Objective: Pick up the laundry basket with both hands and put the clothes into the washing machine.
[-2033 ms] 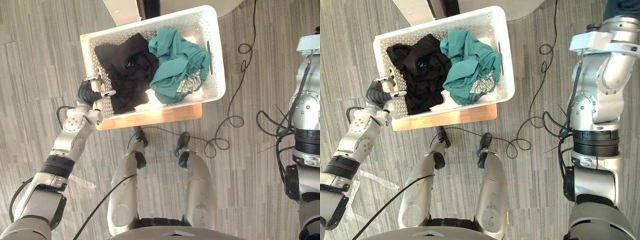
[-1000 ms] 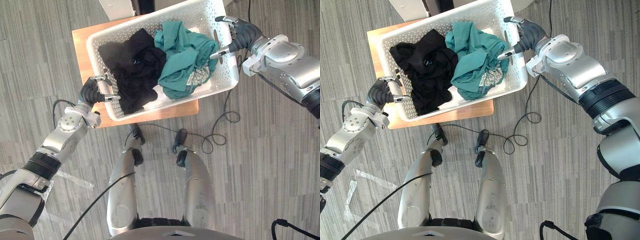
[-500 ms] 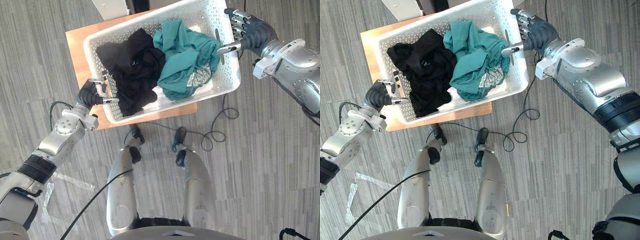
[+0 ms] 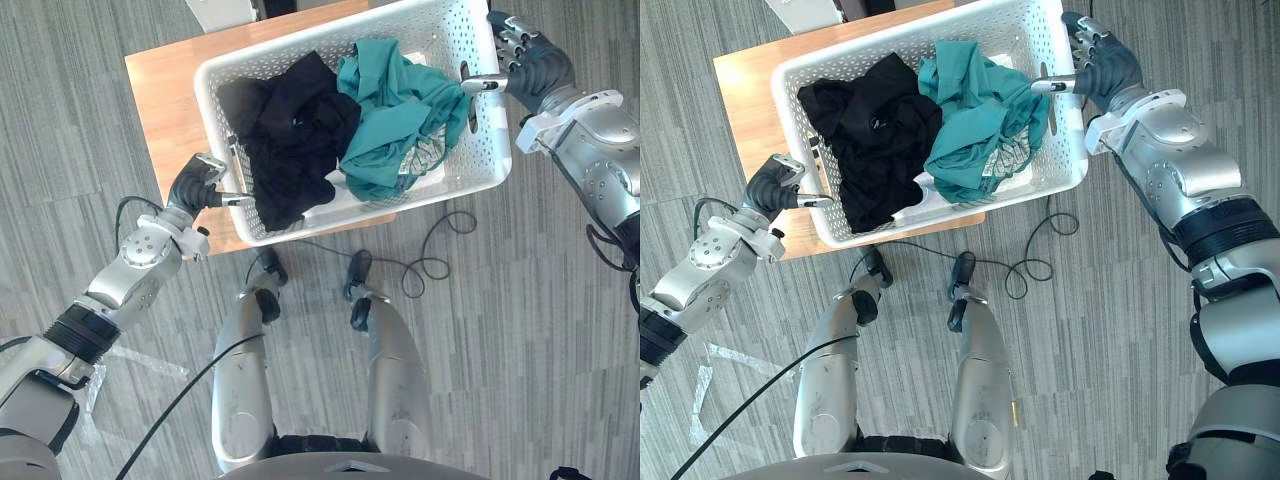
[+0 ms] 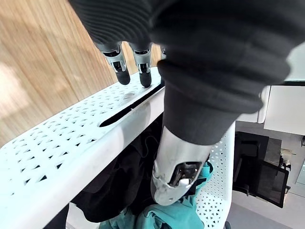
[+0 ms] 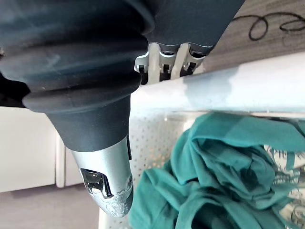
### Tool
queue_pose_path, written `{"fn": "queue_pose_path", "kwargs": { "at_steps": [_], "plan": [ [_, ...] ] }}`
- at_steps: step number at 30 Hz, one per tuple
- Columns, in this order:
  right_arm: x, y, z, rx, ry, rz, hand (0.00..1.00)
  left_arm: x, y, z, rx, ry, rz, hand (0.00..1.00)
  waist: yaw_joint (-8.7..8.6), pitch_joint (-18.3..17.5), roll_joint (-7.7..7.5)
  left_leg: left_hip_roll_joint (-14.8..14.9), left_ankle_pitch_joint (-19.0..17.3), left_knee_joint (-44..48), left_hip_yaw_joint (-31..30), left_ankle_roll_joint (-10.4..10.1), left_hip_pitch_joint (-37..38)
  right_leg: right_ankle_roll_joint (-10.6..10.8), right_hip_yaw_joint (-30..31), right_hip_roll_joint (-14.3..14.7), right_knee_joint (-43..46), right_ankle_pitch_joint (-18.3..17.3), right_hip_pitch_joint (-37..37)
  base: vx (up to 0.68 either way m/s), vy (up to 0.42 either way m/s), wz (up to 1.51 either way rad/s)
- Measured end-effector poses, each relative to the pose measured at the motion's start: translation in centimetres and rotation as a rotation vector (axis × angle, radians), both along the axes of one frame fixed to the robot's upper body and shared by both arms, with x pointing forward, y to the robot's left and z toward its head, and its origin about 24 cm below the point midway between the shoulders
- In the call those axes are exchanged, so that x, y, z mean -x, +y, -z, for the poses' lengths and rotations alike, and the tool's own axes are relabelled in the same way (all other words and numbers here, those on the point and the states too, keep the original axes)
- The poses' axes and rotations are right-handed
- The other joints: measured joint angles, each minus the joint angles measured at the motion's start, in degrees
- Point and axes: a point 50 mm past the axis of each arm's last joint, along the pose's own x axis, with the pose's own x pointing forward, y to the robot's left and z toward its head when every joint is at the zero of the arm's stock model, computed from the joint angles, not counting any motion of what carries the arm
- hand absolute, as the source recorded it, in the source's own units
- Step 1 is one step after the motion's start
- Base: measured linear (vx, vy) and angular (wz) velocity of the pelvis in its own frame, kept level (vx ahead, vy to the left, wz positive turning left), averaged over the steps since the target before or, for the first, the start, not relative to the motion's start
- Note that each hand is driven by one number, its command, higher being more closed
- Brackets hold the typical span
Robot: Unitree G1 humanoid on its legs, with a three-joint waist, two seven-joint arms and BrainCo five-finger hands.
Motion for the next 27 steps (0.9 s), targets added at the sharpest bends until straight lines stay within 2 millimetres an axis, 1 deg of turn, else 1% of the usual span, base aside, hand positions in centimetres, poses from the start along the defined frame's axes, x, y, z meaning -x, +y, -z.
{"fn": "queue_pose_path", "kwargs": {
  "at_steps": [5, 7, 10, 12, 16, 19, 20, 23, 27],
  "plan": [
    [-0.3, -0.1, 0.0, 0.025, 0.003, 0.014, 0.0, 0.0, -0.2, 0.1, 0.01, 0.003, 0.005, 0.0, 0.0, 0.0, -0.01, 0.0, 0.0, -0.1, 0.0, 0.0, 0.1, 0.0, -0.1, 0.0, -0.2, 0.0, 0.2, 0.03, -0.033, 0.0],
    [-0.4, 0.2, 0.3, 0.028, 0.011, 0.002, 0.0, 0.1, -0.3, 0.1, 0.011, 0.004, 0.01, 0.0, -0.16, 0.0, -0.05, 0.0, 0.0, -0.3, -0.1, 0.0, 0.4, 0.1, -0.2, 0.1, -0.7, 0.2, 0.7, 0.03, -0.034, -0.01],
    [-0.7, 0.9, 0.7, 0.028, 0.014, -0.027, 0.0, 0.2, -0.4, 0.2, 0.013, 0.006, 0.015, 0.0, -0.29, -0.3, -0.46, 0.0, 0.1, -0.6, 0.0, 0.0, 0.4, 0.2, -0.1, 0.2, -1.1, 0.5, 0.7, 0.03, -0.032, -0.02],
    [-0.8, 0.9, 1.0, 0.017, 0.016, -0.024, 0.0, 0.2, -0.4, 0.2, 0.015, 0.006, 0.014, 0.0, -0.19, -0.6, -1.02, 0.0, 0.3, -0.9, 0.1, -0.1, 0.4, 0.1, -0.1, 0.4, -1.7, 0.8, 0.7, 0.02, -0.035, -0.03],
    [-0.9, 1.1, 1.2, 0.019, 0.03, -0.028, 0.0, 0.2, -0.4, 0.2, 0.021, 0.009, 0.013, 0.0, -0.14, -0.6, -1.12, 0.2, 0.4, -0.9, 0.2, -0.1, 0.4, 0.1, -0.1, 0.6, -2.2, 1.2, 0.9, 0.03, -0.038, -0.03],
    [-1.1, 1.4, 1.1, 0.06, 0.062, -0.028, 0.0, 0.1, -0.2, 0.2, 0.02, 0.011, 0.005, 0.0, -0.17, -0.6, -1.12, 0.7, 0.5, -0.4, 0.1, 0.0, 0.5, 0.1, 0.1, 1.3, -2.9, 2.2, 1.5, 0.04, -0.032, -0.07],
    [-1.1, 1.5, 1.3, 0.074, 0.074, -0.029, 0.0, 0.1, -0.2, 0.3, 0.018, 0.014, 0.003, 0.0, -0.23, -0.8, -1.33, 0.8, 0.5, -0.4, 0.1, 0.0, 0.5, 0.1, 0.1, 1.3, -3.0, 2.2, 1.5, 0.0, 0.0, 0.0],
    [-0.4, 1.3, 1.9, 0.129, 0.138, -0.039, 0.0, 0.1, -0.2, 0.5, 0.017, 0.027, 0.002, 0.0, -0.13, -0.9, -1.48, 0.9, 0.3, -0.1, -0.1, 0.1, 0.5, 0.1, -0.1, 1.3, -3.2, 2.1, 1.8, 0.0, -0.012, 0.01],
    [0.5, 1.1, 3.2, 0.112, 0.209, -0.089, 0.0, 0.3, 0.3, 0.7, -0.024, 0.042, 0.002, 0.0, 0.0, -0.9, -1.49, 1.3, -0.1, 1.0, -0.2, 0.2, 0.5, 0.1, -0.3, 1.6, -2.9, 2.1, 2.0, 0.01, -0.017, -0.03]
  ]
}}
